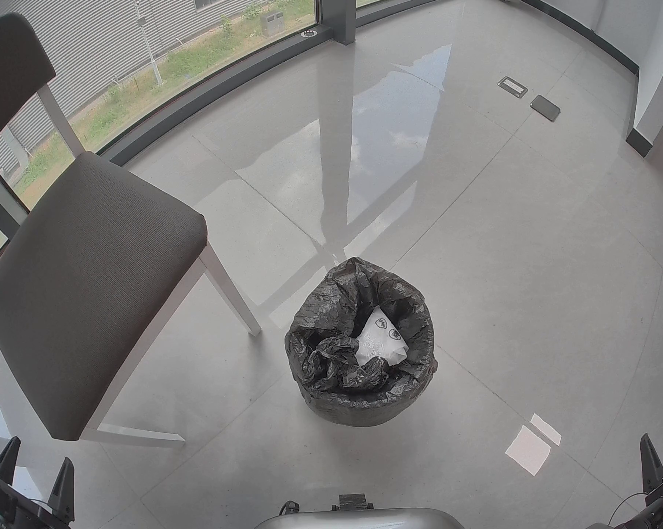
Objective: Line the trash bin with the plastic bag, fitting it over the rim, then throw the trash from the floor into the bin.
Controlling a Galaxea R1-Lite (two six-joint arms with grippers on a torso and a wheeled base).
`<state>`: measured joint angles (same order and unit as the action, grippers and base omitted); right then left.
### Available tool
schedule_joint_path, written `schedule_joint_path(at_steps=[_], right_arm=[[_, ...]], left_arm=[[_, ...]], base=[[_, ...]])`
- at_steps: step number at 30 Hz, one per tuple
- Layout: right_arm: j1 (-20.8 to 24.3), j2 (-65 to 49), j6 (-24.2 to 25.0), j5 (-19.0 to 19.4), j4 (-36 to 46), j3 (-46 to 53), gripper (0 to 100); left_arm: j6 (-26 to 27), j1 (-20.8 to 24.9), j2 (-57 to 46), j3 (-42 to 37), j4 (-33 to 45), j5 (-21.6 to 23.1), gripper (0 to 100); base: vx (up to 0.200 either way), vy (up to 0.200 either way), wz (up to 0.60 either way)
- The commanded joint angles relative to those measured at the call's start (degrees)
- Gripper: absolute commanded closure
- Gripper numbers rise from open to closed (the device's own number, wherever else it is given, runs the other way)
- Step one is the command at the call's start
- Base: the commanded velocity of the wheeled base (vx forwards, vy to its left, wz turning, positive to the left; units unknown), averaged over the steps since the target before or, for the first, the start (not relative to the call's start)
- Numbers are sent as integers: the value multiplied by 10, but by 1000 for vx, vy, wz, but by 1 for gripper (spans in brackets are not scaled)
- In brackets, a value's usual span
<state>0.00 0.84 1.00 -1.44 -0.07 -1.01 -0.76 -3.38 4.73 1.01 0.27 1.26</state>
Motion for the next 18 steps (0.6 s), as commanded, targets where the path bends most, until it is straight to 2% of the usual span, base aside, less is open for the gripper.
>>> schedule_joint_path(at_steps=[1, 18], right_arm=[[0, -8, 0, 0, 0, 10, 0], [0, -8, -3, -1, 1, 10, 0]], left_arm=[[4, -1, 2, -10, -1, 0, 0], [5, -1, 2, -10, -1, 0, 0]], base=[[0, 0, 0], [0, 0, 0]])
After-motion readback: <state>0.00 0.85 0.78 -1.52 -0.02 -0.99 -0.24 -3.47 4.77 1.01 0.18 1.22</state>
